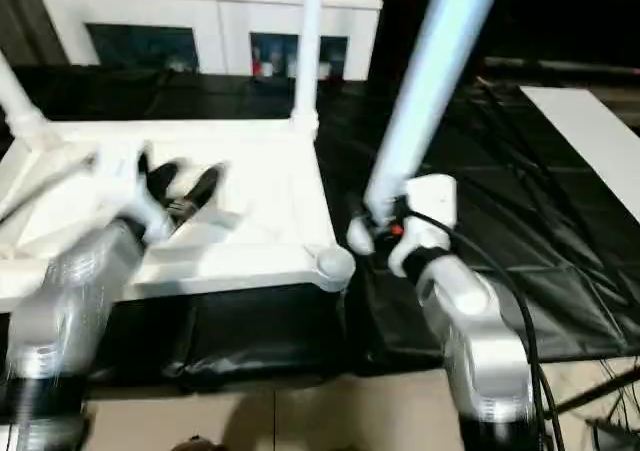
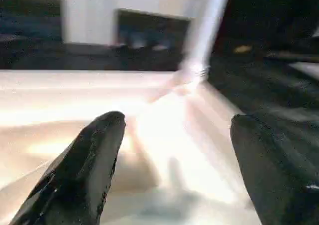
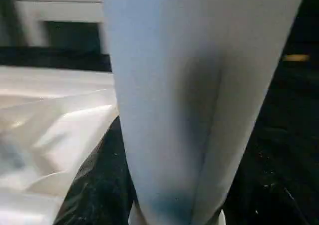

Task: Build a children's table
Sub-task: Insert table leg to table base

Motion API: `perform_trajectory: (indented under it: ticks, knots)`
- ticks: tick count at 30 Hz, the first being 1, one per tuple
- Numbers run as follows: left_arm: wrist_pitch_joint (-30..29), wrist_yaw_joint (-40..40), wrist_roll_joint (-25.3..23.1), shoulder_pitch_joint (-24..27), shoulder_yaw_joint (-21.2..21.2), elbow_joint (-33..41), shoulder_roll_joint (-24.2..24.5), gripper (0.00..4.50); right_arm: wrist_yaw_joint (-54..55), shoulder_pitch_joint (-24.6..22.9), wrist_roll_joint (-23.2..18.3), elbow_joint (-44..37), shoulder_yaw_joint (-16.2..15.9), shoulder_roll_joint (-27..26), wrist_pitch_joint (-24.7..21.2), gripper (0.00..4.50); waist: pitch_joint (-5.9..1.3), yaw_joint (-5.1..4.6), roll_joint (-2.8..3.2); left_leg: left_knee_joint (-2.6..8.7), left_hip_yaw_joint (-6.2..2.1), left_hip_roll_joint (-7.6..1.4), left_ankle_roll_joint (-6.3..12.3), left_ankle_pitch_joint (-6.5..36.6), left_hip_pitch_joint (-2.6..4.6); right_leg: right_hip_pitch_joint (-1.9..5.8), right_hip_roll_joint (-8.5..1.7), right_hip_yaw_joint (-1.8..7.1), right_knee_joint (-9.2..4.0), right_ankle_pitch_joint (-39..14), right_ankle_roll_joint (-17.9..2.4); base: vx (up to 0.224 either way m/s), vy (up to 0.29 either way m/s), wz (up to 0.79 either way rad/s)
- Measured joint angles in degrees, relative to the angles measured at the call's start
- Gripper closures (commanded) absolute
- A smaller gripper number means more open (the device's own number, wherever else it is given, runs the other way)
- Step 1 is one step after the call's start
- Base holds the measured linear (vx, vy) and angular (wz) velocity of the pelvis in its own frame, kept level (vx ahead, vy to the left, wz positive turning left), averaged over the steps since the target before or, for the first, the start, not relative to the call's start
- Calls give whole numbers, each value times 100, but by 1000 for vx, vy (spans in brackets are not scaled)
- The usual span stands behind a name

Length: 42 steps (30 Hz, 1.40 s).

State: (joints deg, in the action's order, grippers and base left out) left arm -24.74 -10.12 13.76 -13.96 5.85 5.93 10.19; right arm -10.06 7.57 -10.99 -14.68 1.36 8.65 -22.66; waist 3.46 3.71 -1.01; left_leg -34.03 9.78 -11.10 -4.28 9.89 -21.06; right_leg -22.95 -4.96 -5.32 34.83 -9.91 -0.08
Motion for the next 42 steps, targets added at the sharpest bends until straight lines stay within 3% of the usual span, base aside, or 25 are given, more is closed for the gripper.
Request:
perform_trajectory:
  ticks: [2,9,14,18,29,42]
  knots:
    - [124,224,-90,389,34,244,-186,69,220,-264,86,-105,25,-187,301,264,-14,-33,27,2,-1,4,1,1,-1,6,-1,2,-12,-3,5,0,0,0]
    - [485,-81,-16,715,-22,375,-161,69,91,-726,132,0,31,-190,542,264,-35,-92,89,6,-13,4,4,2,-15,16,9,4,-68,13,32,0,0,0]
    - [809,-8,-176,889,-209,246,-343,69,-148,-729,26,153,-230,-245,546,264,-38,-181,94,7,-11,5,9,5,-25,10,9,8,-74,16,34,0,0,0]
    - [958,73,-370,910,-297,175,-343,69,-153,-724,4,179,-386,-362,412,264,-39,-177,91,17,-12,4,10,6,-25,8,12,7,-73,16,33,0,0,0]
    - [1439,10,-371,964,-286,178,-369,69,-375,-572,62,277,-533,-159,389,264,-51,-171,72,16,-10,6,16,9,-22,12,11,13,-75,16,33,0,0,0]
    - [1450,-29,-390,964,-286,177,-369,69,-399,-572,60,276,-567,-159,386,264,-54,-172,67,16,-8,6,16,9,-20,12,11,16,-75,17,33,0,0,0]
